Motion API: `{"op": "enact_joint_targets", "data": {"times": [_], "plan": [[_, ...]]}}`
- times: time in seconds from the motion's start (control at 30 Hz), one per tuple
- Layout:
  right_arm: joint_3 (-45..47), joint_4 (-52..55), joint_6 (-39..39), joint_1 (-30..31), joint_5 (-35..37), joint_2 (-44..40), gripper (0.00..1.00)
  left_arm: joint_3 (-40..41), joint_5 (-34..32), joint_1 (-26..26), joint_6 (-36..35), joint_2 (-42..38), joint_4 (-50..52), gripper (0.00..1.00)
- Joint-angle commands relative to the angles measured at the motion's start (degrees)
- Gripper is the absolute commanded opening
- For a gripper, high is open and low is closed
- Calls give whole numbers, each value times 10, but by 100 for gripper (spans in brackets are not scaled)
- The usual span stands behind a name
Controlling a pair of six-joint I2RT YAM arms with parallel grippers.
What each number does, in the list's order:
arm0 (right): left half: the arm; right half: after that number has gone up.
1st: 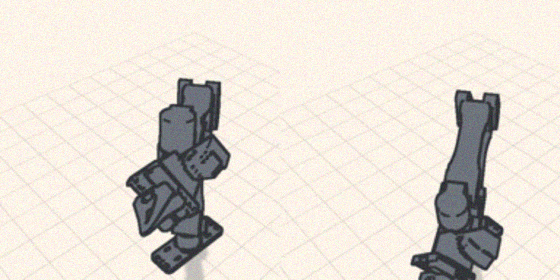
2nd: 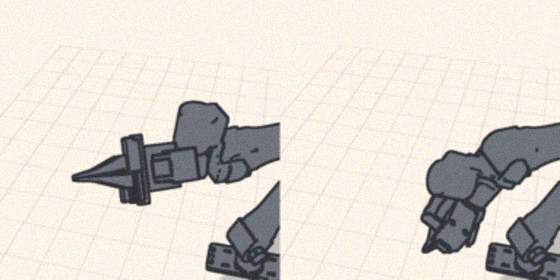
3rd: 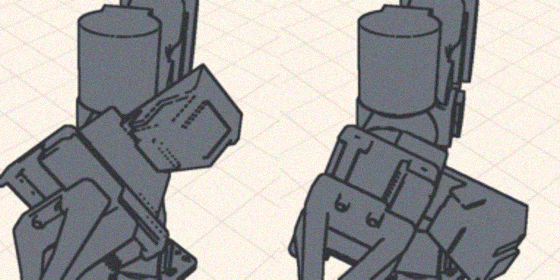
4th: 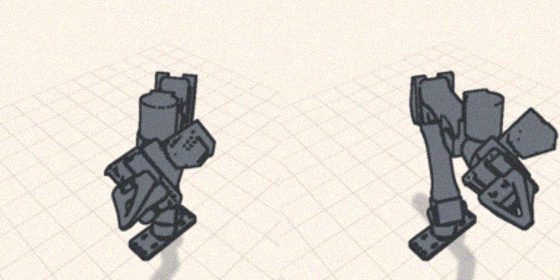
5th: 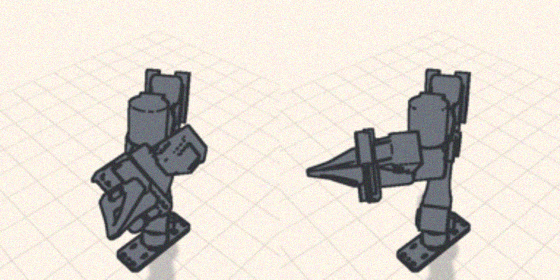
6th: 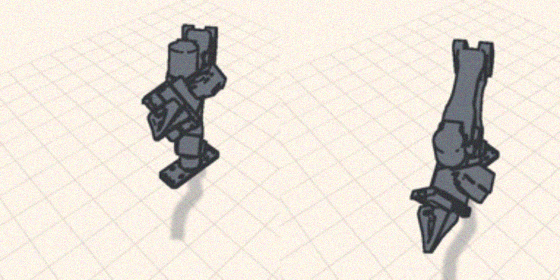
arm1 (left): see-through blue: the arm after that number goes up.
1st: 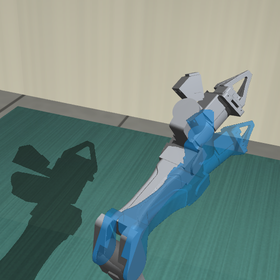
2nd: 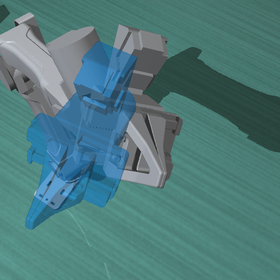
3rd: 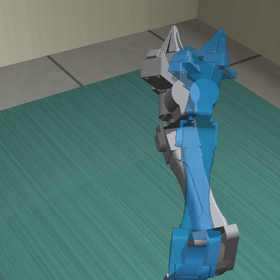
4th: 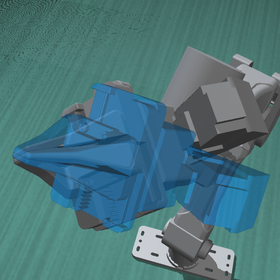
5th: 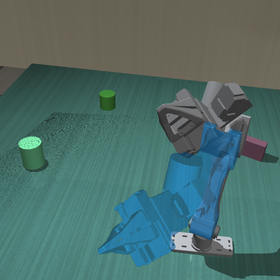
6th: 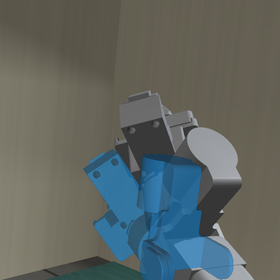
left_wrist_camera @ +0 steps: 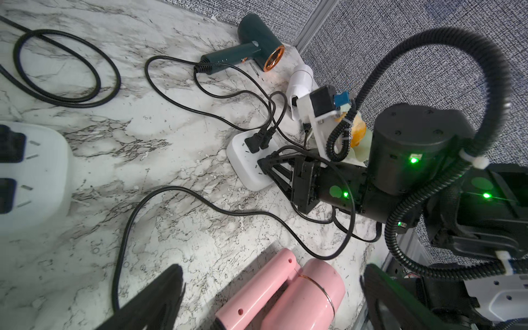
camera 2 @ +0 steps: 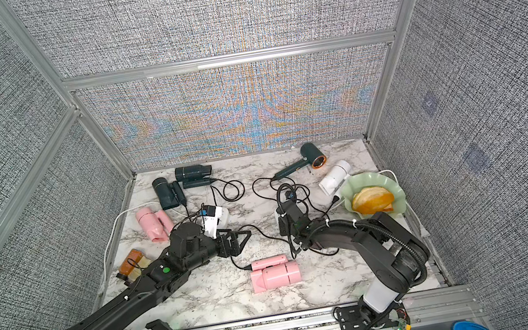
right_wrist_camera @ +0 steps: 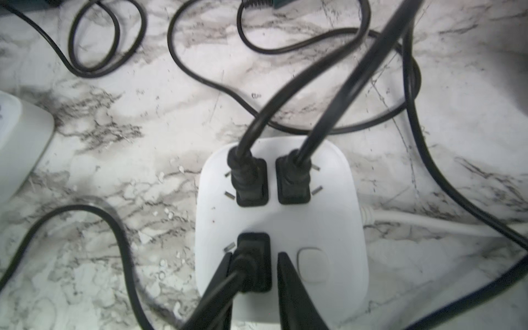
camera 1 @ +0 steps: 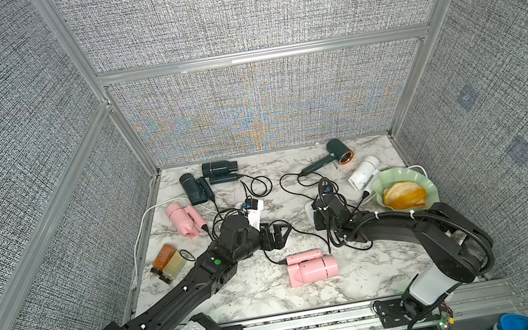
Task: Charge the blow dryers
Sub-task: Insert the plug into the socket.
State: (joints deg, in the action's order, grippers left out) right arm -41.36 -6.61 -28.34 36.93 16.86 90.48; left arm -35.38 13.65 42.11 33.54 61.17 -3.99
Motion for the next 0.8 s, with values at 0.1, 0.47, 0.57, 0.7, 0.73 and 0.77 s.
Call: {"op": "enact_joint_targets", "data": {"times": [0.1, 0.47, 0.57, 0.7, 0.73, 0.77], "plan": [[51, 22, 43, 2, -30, -53, 42, -3, 9, -12, -14, -2, 4, 99], [67, 57, 60, -1, -58, -85, 44, 6, 32, -14, -3, -3, -10, 97], [67, 81, 48, -4, -45, -110, 42, 12, 13, -14, -12, -22, -2, 99], [67, 135, 35, -9, -29, -165, 42, -3, -71, -22, -42, -49, 73, 99], [68, 146, 31, -12, -25, -177, 42, -1, -80, -29, -47, -60, 77, 99], [71, 157, 27, -15, -22, -192, 42, 3, -86, -36, -52, -73, 76, 100]]}}
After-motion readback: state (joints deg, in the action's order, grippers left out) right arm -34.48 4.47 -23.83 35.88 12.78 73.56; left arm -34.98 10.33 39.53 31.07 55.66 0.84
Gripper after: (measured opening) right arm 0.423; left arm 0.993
